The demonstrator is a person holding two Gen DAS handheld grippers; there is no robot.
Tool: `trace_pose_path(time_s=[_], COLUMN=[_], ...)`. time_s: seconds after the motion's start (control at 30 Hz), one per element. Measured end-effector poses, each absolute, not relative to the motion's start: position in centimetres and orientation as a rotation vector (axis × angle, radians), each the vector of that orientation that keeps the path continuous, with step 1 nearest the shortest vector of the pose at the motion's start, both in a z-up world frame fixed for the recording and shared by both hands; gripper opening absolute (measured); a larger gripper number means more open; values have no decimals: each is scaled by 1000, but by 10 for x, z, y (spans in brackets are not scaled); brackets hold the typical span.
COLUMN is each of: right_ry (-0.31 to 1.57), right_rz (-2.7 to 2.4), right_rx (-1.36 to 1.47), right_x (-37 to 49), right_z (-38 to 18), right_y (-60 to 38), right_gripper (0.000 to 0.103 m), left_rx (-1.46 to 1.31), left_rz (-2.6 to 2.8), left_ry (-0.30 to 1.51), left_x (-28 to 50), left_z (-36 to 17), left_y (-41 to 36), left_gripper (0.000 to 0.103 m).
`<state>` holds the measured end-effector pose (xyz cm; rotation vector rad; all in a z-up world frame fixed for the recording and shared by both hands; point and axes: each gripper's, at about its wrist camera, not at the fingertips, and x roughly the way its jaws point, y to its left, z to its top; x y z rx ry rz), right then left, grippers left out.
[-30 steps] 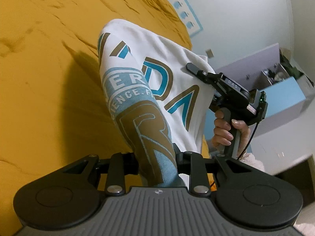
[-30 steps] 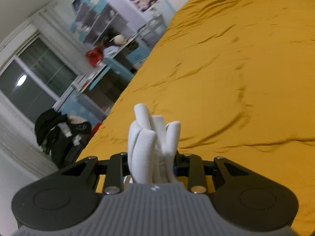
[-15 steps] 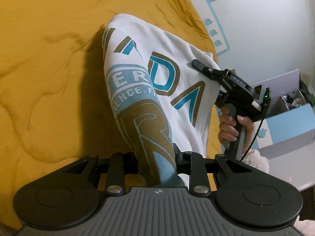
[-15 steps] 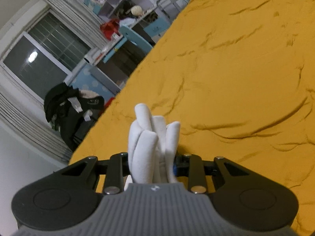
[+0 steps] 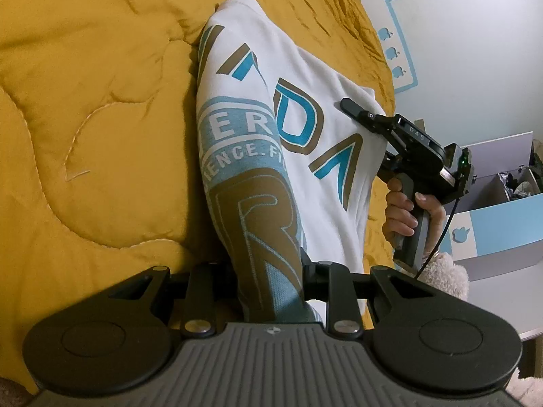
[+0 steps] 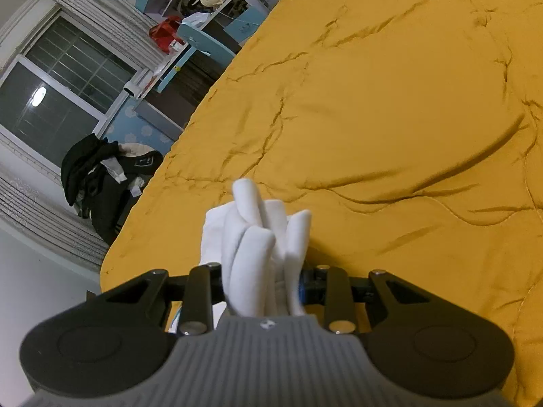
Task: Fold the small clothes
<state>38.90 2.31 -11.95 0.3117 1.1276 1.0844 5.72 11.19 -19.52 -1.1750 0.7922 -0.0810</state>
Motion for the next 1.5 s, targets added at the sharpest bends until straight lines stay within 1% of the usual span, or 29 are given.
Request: trace_pose_path(time_s=[0.1,0.27,0.47,0.53,0.63,0.67,0.7,0.73,0.83,0.97,1.13,1.23,1.27,1.3,1.33,1.37,1.4,1.43,1.5], right_ry=[1131,1143,1204,1217,1225,1217,1198,1176,1151,1167,1265,1285,1281,1284,1287,1289,1285,1259,1203], right_rz=[1083,1059,975,962,938,927,934,951,1023,1091,1016,1035,1051,1052,1035,1023,1020,1027,1034], right_rx=[313,294,301,363,415,403,385,375,392,402,366,412,419,413,392,382,389,402,388], right_x=[392,398,412,414,413,410,403,395,358,297,263,255,252,251,250,250,249,247,242], right_z=[-124,-137,-183,-196,-189,-182,-170,-159,-133,-125,-153,-164,-164,-164,-164,-163,-159,-150,-132], right_y=[23,25,26,21,10,4,-6,-17,-59,-107,-132,-132,-131,-128,-125,-124,-125,-128,-137], right_gripper=[25,25,26,27,37,44,54,57,61,73,75,73,66,54,43,26,21,19,17], left_rx=[-1178,-1182,-1167,-1170,-1172,-1168,-1166,-1167,-1163,-1162,-1150,-1124,-1124,-1132,-1144,-1160,-1161,-1138,-1074], left_rz=[-83,-75,-69,-72,-75,-77,-79,-80,-82,-86,-82,-73,-68,-64,-59,-56,-51,-56,-71], left_ry=[796,794,796,796,796,798,799,797,781,761,775,797,800,799,794,790,788,777,766], left_x=[48,39,36,36,35,35,35,35,33,32,26,19,17,16,15,15,16,16,17], left_z=[-198,-188,-187,-188,-188,-187,-188,-189,-192,-195,-191,-186,-186,-188,-189,-189,-185,-179,-166], left_y=[119,119,115,116,116,116,117,117,117,117,113,110,108,108,108,108,108,107,104], left_gripper=[31,31,32,32,32,32,32,32,32,32,33,38,38,38,30,29,26,24,24])
